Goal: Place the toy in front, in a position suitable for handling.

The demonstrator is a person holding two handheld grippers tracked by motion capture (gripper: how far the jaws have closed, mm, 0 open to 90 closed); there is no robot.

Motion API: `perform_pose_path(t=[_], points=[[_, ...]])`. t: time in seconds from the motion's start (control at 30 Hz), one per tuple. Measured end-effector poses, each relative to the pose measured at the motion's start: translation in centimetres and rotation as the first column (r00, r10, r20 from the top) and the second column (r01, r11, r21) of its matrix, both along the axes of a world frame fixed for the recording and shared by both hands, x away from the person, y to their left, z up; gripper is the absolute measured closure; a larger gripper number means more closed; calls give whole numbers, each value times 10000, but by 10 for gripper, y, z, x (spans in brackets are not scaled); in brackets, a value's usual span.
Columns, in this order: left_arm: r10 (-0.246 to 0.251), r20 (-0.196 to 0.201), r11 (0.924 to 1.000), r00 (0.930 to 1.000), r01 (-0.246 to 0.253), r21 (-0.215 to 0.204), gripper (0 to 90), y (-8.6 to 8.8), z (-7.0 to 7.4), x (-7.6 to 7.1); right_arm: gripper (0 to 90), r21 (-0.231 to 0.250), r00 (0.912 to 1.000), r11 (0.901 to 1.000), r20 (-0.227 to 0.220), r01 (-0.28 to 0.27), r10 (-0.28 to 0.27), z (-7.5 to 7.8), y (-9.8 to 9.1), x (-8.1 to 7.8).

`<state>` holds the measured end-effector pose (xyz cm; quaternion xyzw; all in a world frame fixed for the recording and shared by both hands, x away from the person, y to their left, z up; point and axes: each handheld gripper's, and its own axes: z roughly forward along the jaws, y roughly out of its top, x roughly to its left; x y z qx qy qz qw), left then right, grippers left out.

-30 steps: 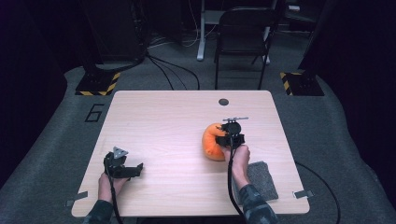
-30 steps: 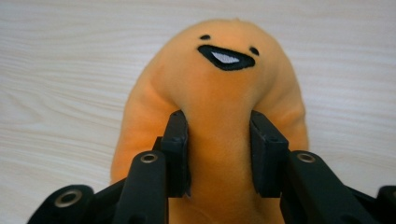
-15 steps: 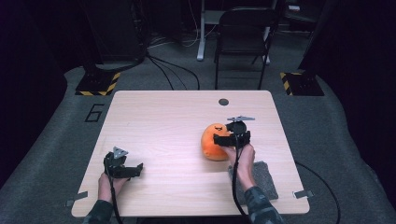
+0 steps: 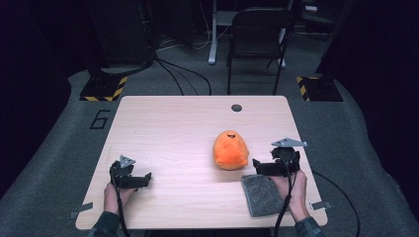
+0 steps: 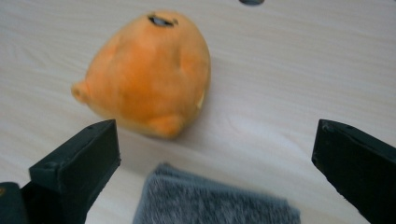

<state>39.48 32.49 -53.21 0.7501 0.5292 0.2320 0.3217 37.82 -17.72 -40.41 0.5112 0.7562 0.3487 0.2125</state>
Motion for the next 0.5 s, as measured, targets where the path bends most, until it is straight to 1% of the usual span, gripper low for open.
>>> perform_pose_path(t=[0.03,0.07,0.13,0.17,0.2,0.23,0.27,0.33,0.37,0.4,0.43,0.5], points=[[-5,-1,10000,10000,5,4,3,0,0,0,0,-112,9999,9999,-113,-37,36,-4,-4,-3],[-6,-4,10000,10000,6,7,3,0,0,0,0,-98,9997,10000,-241,9,-12,-10,-7,-7],[-5,-3,10000,10000,5,5,3,0,0,0,8,-227,9989,9997,-474,14,-24,-21,-12,-13],[-6,-3,10000,10000,6,5,3,0,0,0,74,-202,9982,9998,-603,16,-28,-27,-14,-17],[-9,-6,10000,10000,9,8,3,0,0,0,202,-220,9990,9998,-447,-15,5,-39,-19,-25],[-5,-4,10000,10000,5,1,3,0,0,0,220,-192,9992,9998,-404,-72,64,-43,-20,-27],[-5,-4,10000,10000,5,1,3,0,0,0,220,-192,9992,9998,-404,-72,64,-43,-20,-27],[-7,-7,10000,10000,7,0,3,0,0,0,234,-207,9975,9998,-706,-47,32,-57,-21,-31],[-2,-1,10000,10000,2,-3,3,0,0,0,228,-185,9954,9998,-953,-18,0,-65,-21,-33],[-9,-6,10000,10000,9,4,3,0,0,0,218,-264,9932,9997,-1160,18,-48,-73,-21,-34],[-4,-5,10000,10000,4,-3,3,0,0,0,202,-553,9889,9985,-1483,15,-97,-77,-20,-34],[-6,-6,10000,10000,6,-3,3,0,0,0,231,-659,9891,9978,-1459,92,-188,-80,-21,-34]])
